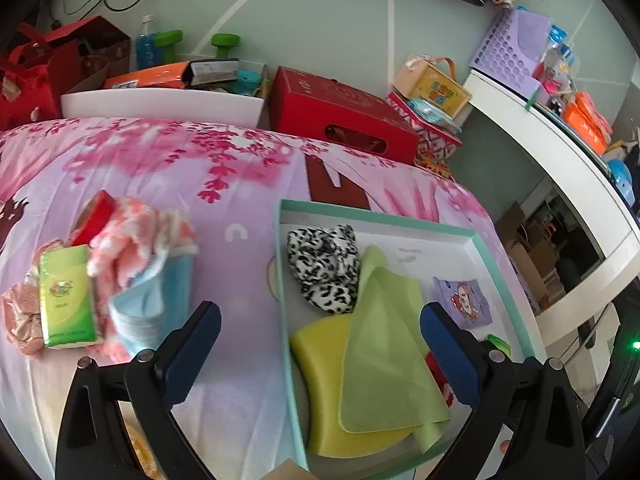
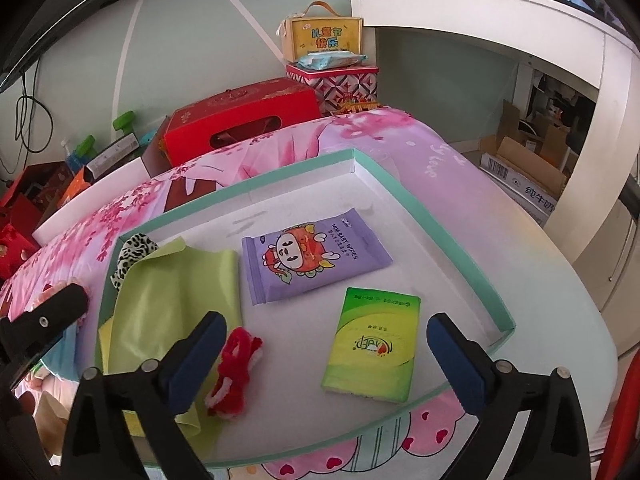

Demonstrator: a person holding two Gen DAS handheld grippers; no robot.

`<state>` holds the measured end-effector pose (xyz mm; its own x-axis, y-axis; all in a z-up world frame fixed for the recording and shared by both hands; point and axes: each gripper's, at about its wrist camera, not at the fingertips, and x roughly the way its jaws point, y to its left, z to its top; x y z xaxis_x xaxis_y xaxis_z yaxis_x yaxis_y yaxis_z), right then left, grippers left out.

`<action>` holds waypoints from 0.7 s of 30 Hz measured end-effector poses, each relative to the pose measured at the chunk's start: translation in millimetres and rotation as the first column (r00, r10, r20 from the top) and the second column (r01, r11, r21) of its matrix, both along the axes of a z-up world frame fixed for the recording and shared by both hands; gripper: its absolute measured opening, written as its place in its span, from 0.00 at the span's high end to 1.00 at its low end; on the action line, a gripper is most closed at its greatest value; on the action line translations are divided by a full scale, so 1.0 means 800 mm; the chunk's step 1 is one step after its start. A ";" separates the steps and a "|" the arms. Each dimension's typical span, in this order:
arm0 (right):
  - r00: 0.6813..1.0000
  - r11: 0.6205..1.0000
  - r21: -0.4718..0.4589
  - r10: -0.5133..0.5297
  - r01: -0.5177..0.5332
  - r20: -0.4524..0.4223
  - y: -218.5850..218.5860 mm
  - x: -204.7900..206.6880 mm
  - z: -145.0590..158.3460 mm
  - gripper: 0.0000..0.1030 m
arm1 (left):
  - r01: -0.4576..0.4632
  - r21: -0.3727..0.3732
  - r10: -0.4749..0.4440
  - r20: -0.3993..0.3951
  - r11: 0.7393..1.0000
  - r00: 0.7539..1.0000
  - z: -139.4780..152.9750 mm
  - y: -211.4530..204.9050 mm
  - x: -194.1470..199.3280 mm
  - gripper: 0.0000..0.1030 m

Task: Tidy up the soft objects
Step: 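Open the right tool to drop the red plush toy into the tray, then move both tools back to the bed, right tool approaching the round gold packet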

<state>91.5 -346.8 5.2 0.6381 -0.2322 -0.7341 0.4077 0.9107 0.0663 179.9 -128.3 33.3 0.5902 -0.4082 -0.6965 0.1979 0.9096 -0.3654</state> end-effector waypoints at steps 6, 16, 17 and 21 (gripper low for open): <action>1.000 1.000 -0.012 0.013 -0.013 0.002 0.006 -0.002 0.006 0.01 | -0.052 0.008 0.052 -0.006 0.999 0.999 0.009 0.027 -0.003 0.03; 0.997 0.997 -0.034 0.076 -0.075 0.007 0.044 -0.004 0.025 0.01 | -0.196 0.066 0.193 0.053 0.978 0.980 0.032 0.097 -0.019 0.03; 0.996 0.996 -0.032 0.084 -0.084 0.009 0.049 -0.004 0.028 0.01 | -0.217 0.077 0.212 0.063 0.973 0.975 0.036 0.105 -0.019 0.03; 0.991 0.991 -0.030 0.133 -0.133 0.016 0.075 -0.002 0.036 0.01 | -0.282 0.089 0.276 0.072 0.955 0.958 0.041 0.143 -0.023 0.03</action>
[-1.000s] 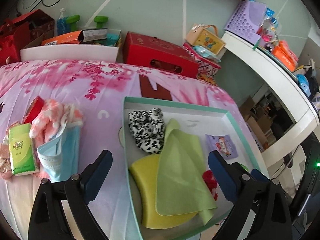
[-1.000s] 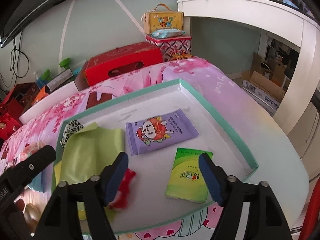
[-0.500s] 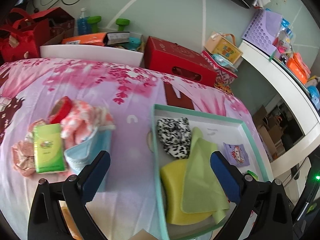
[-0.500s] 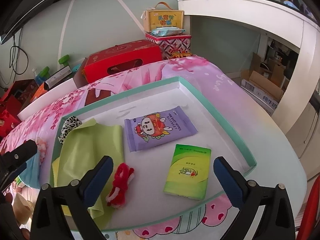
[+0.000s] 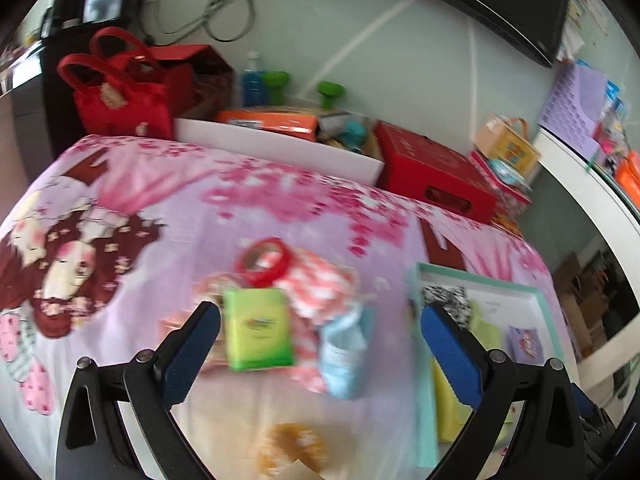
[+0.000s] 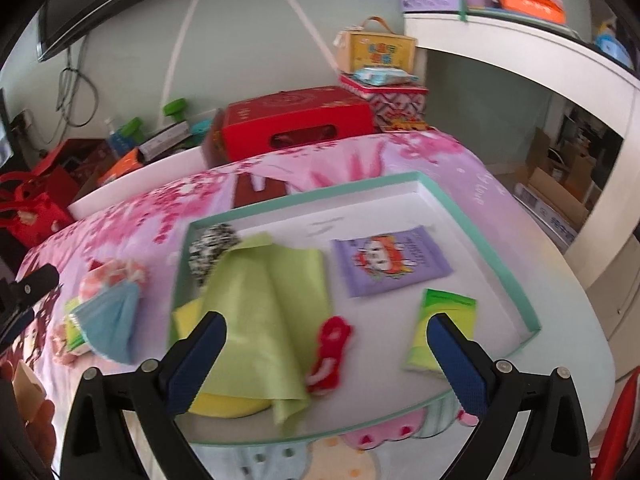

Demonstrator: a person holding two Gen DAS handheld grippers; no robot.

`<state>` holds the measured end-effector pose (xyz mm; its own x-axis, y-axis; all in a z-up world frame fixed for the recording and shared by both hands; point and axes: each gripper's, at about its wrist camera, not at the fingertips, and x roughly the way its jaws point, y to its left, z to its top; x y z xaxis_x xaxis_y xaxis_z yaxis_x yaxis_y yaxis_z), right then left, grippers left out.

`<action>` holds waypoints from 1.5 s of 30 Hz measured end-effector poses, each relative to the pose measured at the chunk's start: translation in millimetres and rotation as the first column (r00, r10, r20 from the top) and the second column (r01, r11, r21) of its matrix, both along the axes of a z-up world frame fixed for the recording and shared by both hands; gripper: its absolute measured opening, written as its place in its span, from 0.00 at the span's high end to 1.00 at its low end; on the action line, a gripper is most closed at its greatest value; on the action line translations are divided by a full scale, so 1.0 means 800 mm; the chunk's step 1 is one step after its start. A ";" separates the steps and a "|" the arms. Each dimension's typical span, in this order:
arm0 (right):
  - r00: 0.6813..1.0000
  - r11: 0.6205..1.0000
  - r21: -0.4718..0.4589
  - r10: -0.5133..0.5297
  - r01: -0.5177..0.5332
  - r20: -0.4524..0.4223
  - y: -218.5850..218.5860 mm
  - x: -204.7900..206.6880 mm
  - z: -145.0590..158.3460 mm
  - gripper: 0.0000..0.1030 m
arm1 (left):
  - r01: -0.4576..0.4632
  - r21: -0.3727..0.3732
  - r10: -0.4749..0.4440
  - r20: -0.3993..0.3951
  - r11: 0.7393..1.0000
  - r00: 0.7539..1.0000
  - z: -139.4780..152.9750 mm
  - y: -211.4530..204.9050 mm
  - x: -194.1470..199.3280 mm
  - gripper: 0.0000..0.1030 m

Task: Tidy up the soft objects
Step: 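Move both tools back to the bed, right tool approaching the round gold packet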

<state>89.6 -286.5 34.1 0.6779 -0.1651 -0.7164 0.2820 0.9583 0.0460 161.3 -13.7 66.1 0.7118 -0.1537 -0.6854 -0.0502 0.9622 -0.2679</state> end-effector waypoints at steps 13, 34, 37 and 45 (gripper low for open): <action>0.985 0.985 0.005 0.174 -0.174 -0.001 0.100 0.013 0.013 0.01 | -0.271 -0.002 0.270 -0.067 0.963 0.960 -0.010 0.143 -0.023 0.03; 0.882 0.898 0.072 0.439 -0.433 -0.173 0.254 0.011 -0.064 0.01 | -0.258 -0.027 0.236 -0.323 0.966 0.916 -0.085 0.175 -0.020 0.03; 0.877 0.897 0.072 0.442 -0.437 -0.188 0.257 0.011 -0.071 0.01 | -0.247 -0.036 0.221 -0.338 0.968 0.915 -0.091 0.173 -0.017 0.03; 0.869 0.893 0.066 0.449 -0.445 -0.209 0.263 0.010 -0.083 0.12 | -0.224 -0.091 0.179 -0.349 0.970 0.920 -0.100 0.162 -0.006 0.03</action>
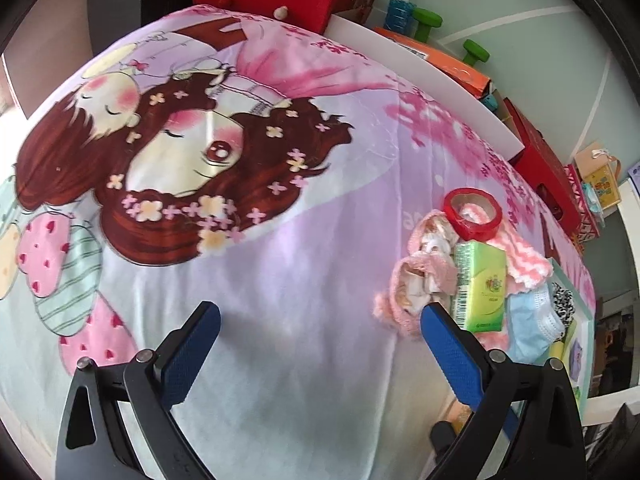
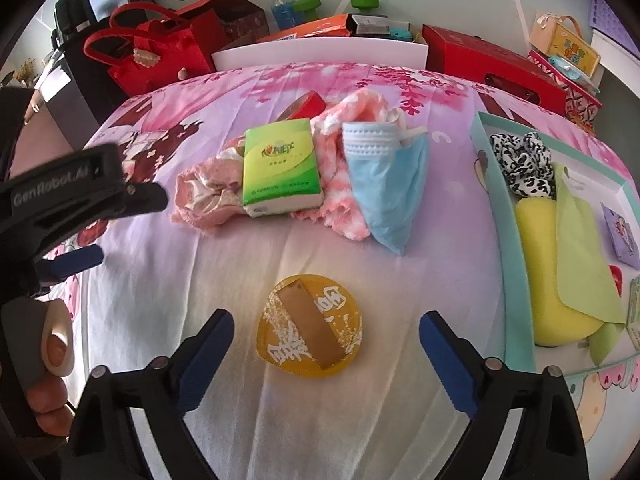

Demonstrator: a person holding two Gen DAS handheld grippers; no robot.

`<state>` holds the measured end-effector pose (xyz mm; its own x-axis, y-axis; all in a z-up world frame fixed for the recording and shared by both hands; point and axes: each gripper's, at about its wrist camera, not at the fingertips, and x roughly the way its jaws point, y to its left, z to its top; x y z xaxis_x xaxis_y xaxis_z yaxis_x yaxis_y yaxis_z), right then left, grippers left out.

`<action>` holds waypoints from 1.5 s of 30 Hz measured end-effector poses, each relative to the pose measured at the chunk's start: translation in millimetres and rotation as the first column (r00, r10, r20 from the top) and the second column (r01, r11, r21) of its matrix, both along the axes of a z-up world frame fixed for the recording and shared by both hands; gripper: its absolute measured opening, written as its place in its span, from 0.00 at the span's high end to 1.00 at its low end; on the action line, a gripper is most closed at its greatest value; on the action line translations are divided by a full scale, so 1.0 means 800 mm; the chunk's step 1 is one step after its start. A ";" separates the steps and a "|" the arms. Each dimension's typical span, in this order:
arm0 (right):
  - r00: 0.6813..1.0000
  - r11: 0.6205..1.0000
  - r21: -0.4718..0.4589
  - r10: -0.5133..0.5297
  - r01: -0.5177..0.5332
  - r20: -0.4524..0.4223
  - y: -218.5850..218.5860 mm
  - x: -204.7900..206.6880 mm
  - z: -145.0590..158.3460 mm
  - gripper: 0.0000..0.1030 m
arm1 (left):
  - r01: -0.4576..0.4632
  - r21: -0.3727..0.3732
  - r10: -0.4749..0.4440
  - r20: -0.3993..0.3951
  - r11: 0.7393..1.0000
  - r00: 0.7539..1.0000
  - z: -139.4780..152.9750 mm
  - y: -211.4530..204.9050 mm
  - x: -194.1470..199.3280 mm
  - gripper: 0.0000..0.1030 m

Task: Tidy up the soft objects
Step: 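Move both tools back to the bed, right tool approaching the round gold packet, then grasp the round gold packet with the right tool while the left tool grasps the pink scrunchie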

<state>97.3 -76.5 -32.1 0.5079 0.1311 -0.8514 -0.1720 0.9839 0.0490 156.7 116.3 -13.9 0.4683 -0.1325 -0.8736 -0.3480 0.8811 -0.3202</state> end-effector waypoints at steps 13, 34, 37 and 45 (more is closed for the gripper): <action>1.000 0.999 0.051 0.004 -0.004 -0.002 -0.008 0.000 0.004 0.47 | 0.104 0.010 -0.104 0.052 0.995 0.993 0.003 -0.037 0.020 0.14; 1.000 0.997 0.067 -0.027 0.027 0.011 -0.022 0.002 0.009 0.49 | 0.194 -0.033 -0.192 0.051 0.980 0.980 -0.008 -0.061 0.036 0.81; 1.000 0.997 0.067 -0.029 0.028 0.009 -0.023 0.002 0.008 0.49 | 0.194 -0.046 -0.191 0.060 0.980 0.980 -0.007 -0.059 0.035 0.89; 0.999 0.997 0.070 -0.040 0.039 0.018 -0.028 0.003 0.009 0.49 | 0.182 -0.038 -0.177 0.108 0.983 0.978 0.009 -0.053 0.027 0.92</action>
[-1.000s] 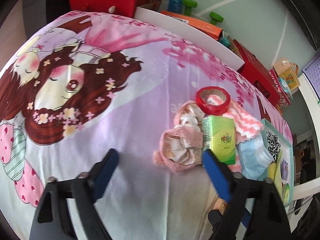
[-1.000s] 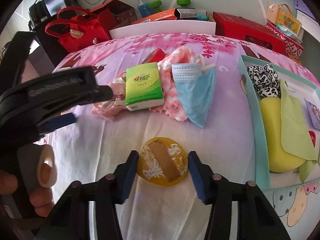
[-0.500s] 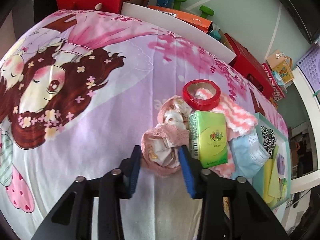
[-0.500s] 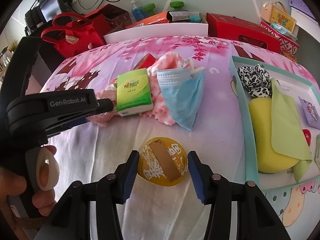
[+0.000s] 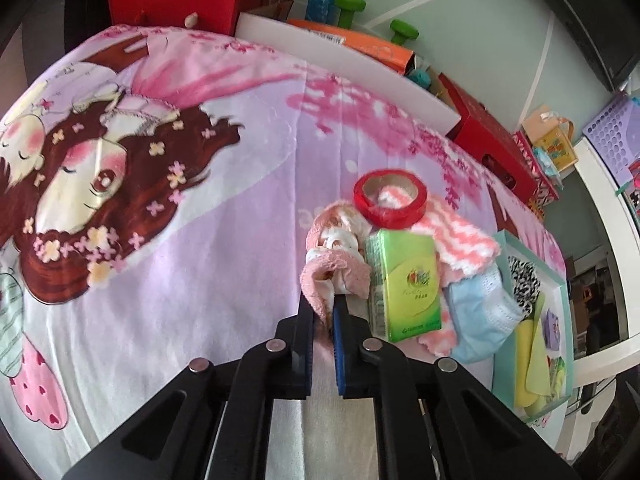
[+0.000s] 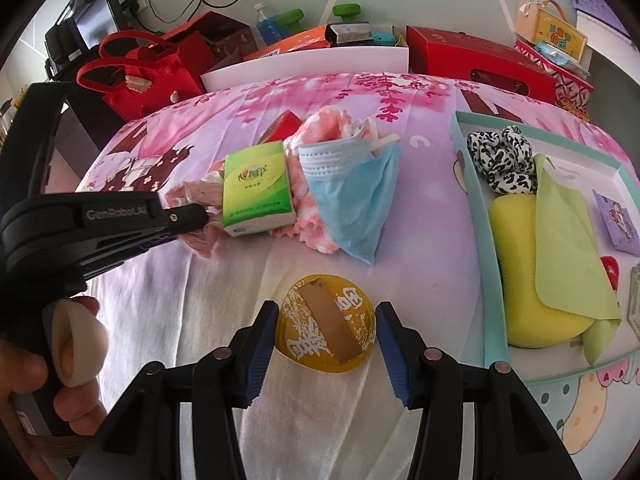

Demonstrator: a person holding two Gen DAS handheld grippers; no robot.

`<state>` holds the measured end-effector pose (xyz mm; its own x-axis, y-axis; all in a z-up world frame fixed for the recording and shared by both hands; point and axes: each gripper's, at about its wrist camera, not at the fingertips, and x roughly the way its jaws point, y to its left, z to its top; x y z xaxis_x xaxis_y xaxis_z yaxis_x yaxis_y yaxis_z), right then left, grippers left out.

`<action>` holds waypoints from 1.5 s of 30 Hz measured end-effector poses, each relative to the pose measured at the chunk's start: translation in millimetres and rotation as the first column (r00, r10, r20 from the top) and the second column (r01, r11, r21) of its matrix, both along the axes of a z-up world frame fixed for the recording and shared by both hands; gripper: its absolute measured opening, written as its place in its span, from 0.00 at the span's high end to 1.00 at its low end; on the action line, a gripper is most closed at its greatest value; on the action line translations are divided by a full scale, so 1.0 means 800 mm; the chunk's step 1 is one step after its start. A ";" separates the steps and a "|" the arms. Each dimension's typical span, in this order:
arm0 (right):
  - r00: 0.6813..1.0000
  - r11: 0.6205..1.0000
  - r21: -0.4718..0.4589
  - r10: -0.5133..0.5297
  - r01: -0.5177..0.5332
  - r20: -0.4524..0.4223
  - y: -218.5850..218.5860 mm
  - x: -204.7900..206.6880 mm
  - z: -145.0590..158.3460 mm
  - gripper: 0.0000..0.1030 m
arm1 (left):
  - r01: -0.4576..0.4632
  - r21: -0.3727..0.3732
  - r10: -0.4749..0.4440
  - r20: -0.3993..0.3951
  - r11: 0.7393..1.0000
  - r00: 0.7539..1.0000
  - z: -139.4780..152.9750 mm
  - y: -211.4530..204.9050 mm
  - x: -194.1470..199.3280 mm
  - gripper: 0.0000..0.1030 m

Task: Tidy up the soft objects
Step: 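Grasp the round gold packet with the right tool while the left tool grasps the pink scrunchie, then carry the gold packet and pink scrunchie over the tray with both tools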

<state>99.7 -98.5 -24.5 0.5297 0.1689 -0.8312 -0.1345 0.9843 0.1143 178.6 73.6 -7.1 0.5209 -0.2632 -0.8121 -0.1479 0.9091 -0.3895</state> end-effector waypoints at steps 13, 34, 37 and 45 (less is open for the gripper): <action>0.999 1.000 0.003 -0.006 0.005 0.042 -0.005 -0.002 0.012 0.49 | -0.047 -0.012 0.049 0.179 0.999 0.983 0.062 0.016 -0.029 0.93; 0.964 0.983 0.007 -0.179 0.182 0.195 -0.081 -0.006 0.093 0.49 | 0.123 0.028 -0.125 0.310 0.992 0.942 0.146 -0.072 -0.037 0.93; 0.947 0.969 0.013 -0.246 0.248 0.205 -0.111 0.000 0.106 0.49 | 0.169 0.045 -0.175 0.319 0.985 0.932 0.157 -0.100 -0.029 0.93; 0.880 0.906 0.017 -0.415 0.422 0.232 -0.199 0.021 0.125 0.49 | 0.303 0.091 -0.315 0.346 0.949 0.884 0.171 -0.190 -0.009 0.93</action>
<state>116.7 -257.6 75.3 0.7178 -0.1355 -0.6829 0.2726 0.9573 0.0967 171.6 -78.2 129.9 0.6707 -0.4335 -0.6019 0.2837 0.8997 -0.3318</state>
